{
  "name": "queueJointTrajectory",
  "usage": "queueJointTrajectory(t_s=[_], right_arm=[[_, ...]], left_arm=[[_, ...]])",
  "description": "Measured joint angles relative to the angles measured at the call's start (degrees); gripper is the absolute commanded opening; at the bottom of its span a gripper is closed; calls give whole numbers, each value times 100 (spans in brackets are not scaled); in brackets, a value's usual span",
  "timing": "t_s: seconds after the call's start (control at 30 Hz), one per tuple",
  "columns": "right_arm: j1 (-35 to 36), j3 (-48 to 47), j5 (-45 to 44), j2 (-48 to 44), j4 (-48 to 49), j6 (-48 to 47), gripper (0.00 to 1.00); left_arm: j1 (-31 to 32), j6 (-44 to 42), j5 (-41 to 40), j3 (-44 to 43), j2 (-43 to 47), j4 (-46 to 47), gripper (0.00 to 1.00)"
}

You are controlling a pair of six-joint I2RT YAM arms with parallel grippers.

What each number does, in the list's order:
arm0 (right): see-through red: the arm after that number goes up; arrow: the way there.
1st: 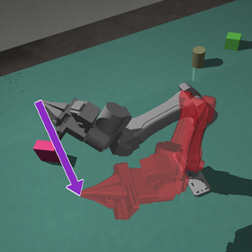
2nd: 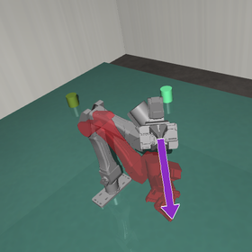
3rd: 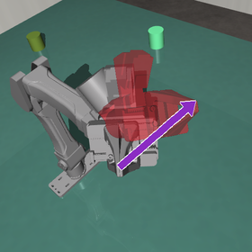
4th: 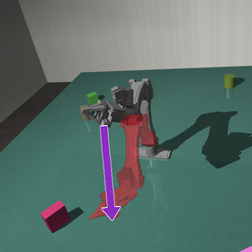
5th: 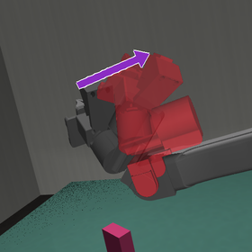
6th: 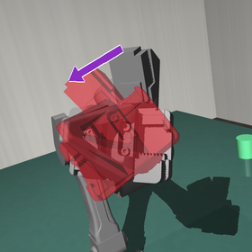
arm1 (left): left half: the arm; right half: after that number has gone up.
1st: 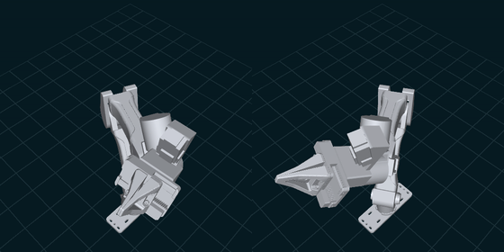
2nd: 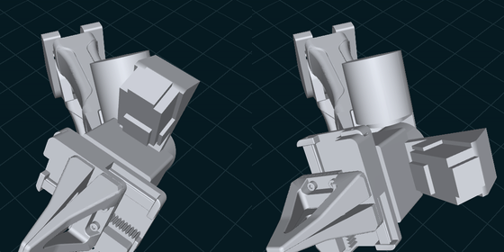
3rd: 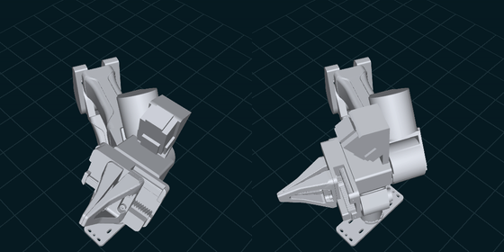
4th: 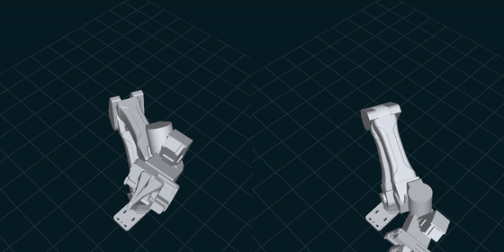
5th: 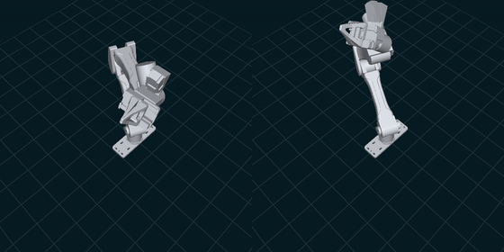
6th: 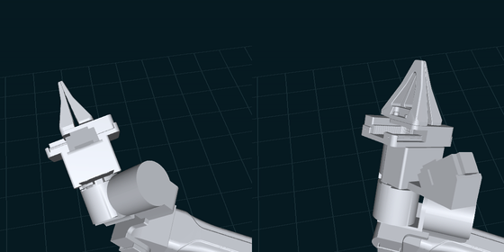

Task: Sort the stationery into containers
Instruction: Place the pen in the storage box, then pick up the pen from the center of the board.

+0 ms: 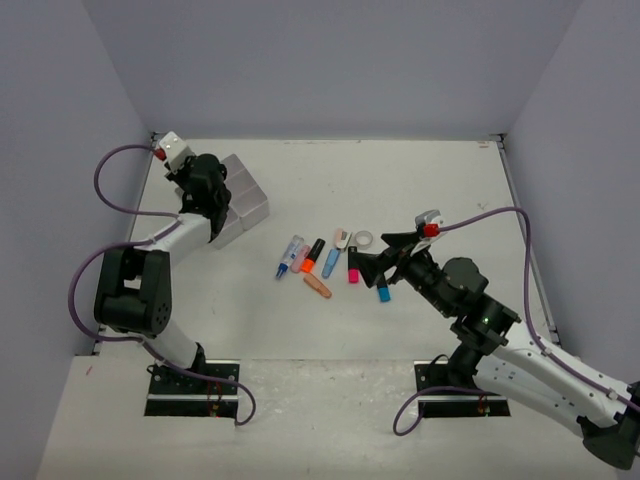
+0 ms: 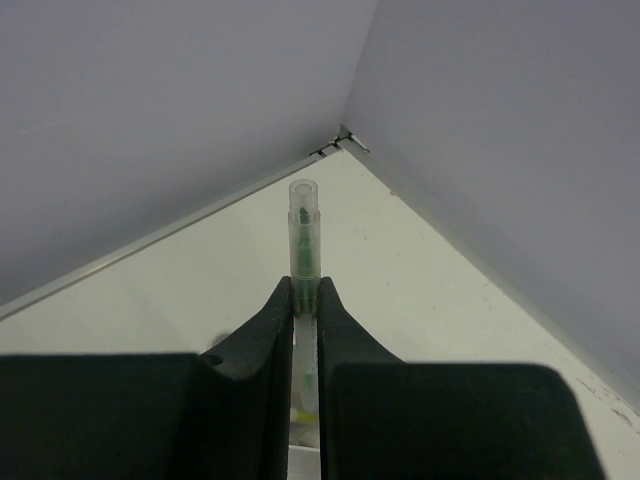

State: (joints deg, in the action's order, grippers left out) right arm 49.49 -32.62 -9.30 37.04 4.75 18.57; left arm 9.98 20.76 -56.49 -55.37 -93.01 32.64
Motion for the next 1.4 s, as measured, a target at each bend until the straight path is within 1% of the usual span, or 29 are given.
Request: queueJointTrajectory(t_s=[0.13,0.27,0.3,0.43,0.47,0.53,0.57,0.67,0.7,0.77,0.8,0.87,0.97,1.03,1.17,1.23,1.4], right_arm=[[-27,0,8,45,4,2,99],[-94,0,37,159,2,2,99],[-120,0,47,207,2,3,99],[-391,-1,165,423,-3,24,99],[-514,-13,218,507,-30,40,98],[-805,-141,334,761,-211,60,95],[-944,-260,382,979,-363,68,95],[-1257,-806,431,1775,-888,92,93],[-1335,-1000,427,2074,-1062,109,90],[-1495,-1347,393,2613,-1542,165,86],[-1577,-1532,371,2921,-1861,207,81],[-1710,-1798,286,3485,-2358,262,77],[-1829,-1937,276,4271,-2917,351,74],[-1834,-1933,308,4641,-3231,399,73],[-1834,-1917,461,5034,-3520,451,65],[-1834,-1917,499,5176,-3538,459,58],[-1776,-1985,508,5622,-3662,500,48]], left_arm=[[0,313,34,0,-4,-247,36],[-3,619,57,0,-5,-547,45],[-6,683,70,0,-3,-611,48],[-11,942,176,79,138,-893,70],[-8,1014,222,92,223,-1019,77],[14,1274,295,82,482,-1422,97],[35,1447,326,29,639,-1749,100],[108,2051,726,-557,1074,-3071,100],[128,2240,917,-818,1196,-3500,100],[146,2485,1561,-1265,1494,-4266,100],[161,2525,1935,-1331,1746,-4507,100],[207,2532,2576,-1145,2378,-4893,100],[355,2463,3319,-542,3425,-5300,100],[402,2355,3693,-276,3809,-5577,100],[416,2016,4253,-56,4041,-6042,100],[436,1848,4485,-2,4039,-6264,100],[437,1563,4848,100,4222,-6518,100]])
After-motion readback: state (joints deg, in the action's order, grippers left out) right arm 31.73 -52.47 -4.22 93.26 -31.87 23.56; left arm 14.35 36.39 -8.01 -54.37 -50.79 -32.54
